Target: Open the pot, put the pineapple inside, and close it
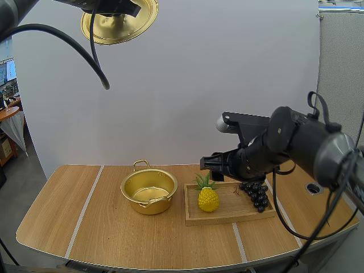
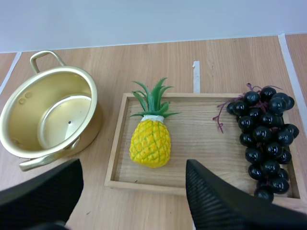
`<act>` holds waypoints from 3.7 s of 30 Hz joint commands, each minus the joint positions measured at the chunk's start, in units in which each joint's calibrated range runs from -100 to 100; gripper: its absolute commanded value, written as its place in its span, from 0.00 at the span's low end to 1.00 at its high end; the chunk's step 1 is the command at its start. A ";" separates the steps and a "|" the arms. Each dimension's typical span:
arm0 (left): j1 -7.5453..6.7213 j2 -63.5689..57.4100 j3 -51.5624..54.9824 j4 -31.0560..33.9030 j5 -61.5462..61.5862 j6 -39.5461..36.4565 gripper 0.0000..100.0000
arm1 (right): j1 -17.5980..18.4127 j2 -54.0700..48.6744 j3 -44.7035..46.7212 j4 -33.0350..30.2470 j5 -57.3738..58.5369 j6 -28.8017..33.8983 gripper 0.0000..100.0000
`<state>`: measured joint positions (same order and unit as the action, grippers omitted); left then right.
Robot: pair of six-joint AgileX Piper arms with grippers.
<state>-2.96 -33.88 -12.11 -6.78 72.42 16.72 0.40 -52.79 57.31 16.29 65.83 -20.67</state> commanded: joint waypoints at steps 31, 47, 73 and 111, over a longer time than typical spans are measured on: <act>-0.23 -0.36 -0.49 0.13 -2.28 -0.60 0.00 | 3.54 33.25 -11.74 -0.80 -5.13 -0.50 1.00; -0.23 -0.36 -0.49 0.13 -2.28 -0.60 0.00 | 3.73 33.25 -11.74 1.09 -6.51 4.81 1.00; -0.23 -0.36 -0.49 0.13 -2.28 -0.60 0.00 | 10.03 38.33 -17.19 -24.79 -0.51 29.66 1.00; -0.23 -0.36 -0.49 0.13 -2.28 -0.60 0.00 | 10.03 51.23 -17.19 -27.72 -8.37 31.92 0.23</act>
<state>-2.96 -33.88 -12.11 -6.65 72.10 16.72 10.34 -1.45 40.46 -10.81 56.00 10.74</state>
